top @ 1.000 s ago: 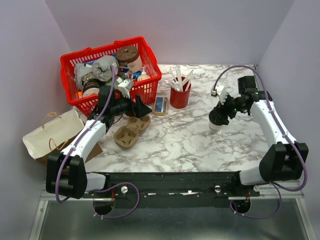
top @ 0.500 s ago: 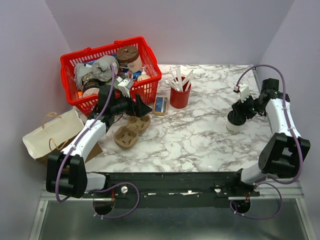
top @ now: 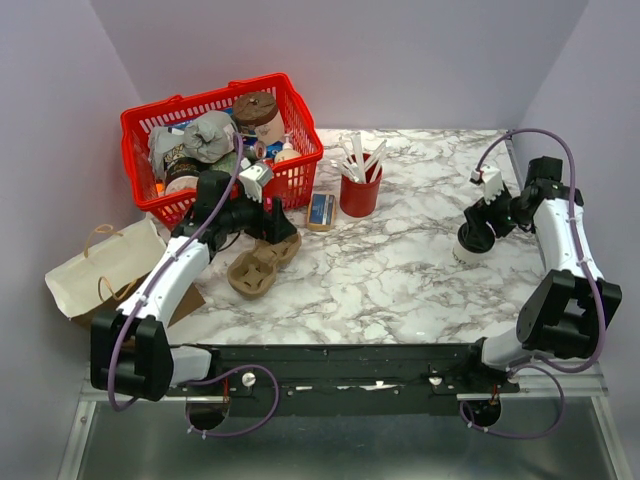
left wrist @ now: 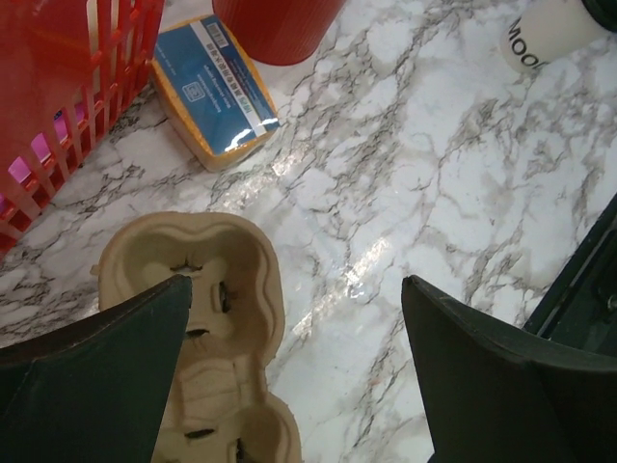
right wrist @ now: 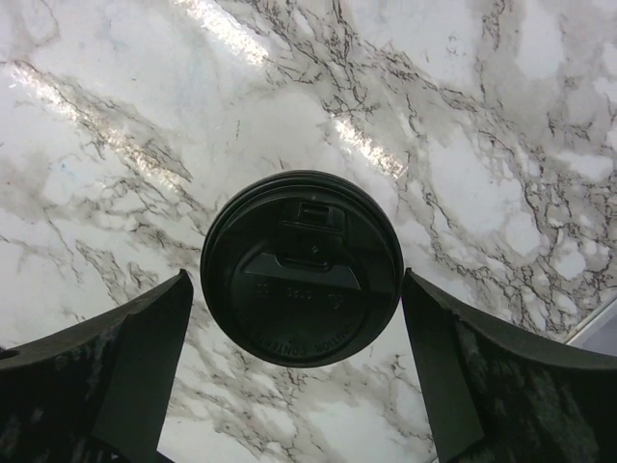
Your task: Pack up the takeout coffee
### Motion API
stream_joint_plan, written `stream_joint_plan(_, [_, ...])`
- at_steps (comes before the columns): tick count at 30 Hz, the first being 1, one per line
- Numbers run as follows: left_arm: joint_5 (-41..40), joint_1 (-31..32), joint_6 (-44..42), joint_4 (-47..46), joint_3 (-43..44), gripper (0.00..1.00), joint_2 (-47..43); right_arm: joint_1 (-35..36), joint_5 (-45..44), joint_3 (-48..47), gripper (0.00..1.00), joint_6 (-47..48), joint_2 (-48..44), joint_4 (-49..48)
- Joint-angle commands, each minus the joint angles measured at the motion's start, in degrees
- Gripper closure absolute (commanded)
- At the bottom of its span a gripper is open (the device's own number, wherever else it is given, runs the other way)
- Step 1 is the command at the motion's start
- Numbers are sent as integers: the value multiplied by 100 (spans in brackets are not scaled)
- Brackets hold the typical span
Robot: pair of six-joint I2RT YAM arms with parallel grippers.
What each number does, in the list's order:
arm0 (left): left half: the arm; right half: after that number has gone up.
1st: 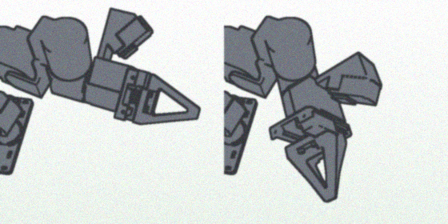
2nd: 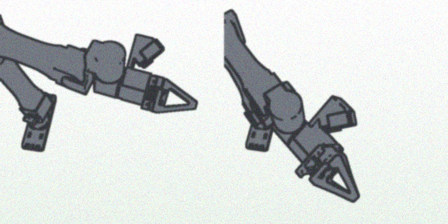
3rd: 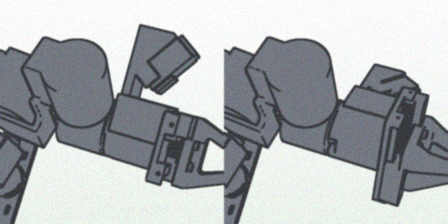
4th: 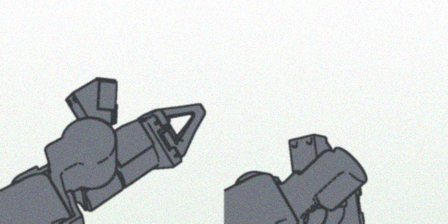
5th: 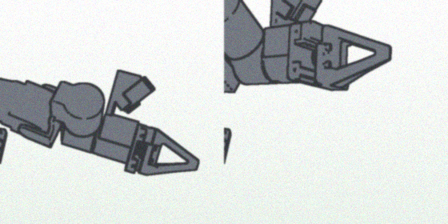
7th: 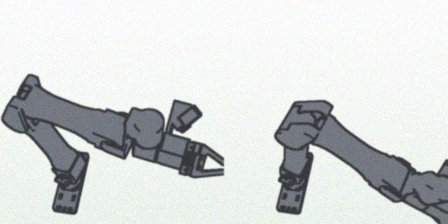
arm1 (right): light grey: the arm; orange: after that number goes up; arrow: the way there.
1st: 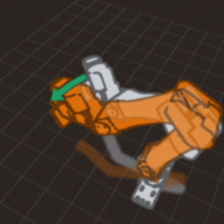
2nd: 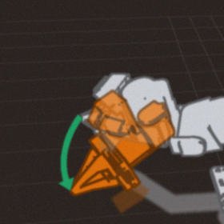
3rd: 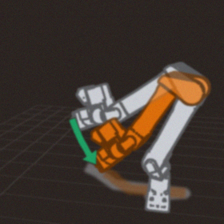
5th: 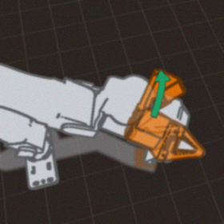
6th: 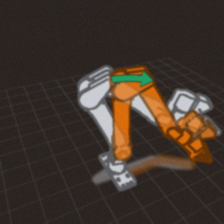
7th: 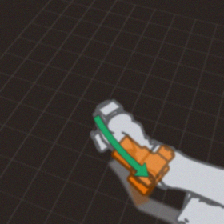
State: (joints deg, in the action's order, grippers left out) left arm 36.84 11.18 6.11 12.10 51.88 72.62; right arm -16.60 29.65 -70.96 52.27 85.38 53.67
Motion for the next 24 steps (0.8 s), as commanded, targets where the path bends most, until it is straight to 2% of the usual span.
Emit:
stream_joint_plan(1, [-423, -37, -1180, 1274, 410, 4, -125, -36, 208, -85, 1, -182, -355, 65])
stream_joint_plan(3, [-651, -37, -1524, 1619, 604, 5, -90, -36, 199, -76, 0, -261, -496, 56])
stream_joint_plan(8, [-1644, -37, -1753, 2384, 981, 10, -11, -36, 383, -137, 0, -358, -856, 47])
stream_joint_plan(11, [-1689, -37, -1938, 2867, 1210, 17, 243, -36, 445, -313, 0, -551, -997, 47])
stream_joint_plan(16, [-1776, -28, -2175, 3518, 1535, 39, 929, -27, 507, -524, 0, -876, -1076, 47])
stream_joint_plan(24, [-2111, 226, -2220, 3993, 1852, 38, 1448, 43, 533, -358, 0, -982, -1305, 47])
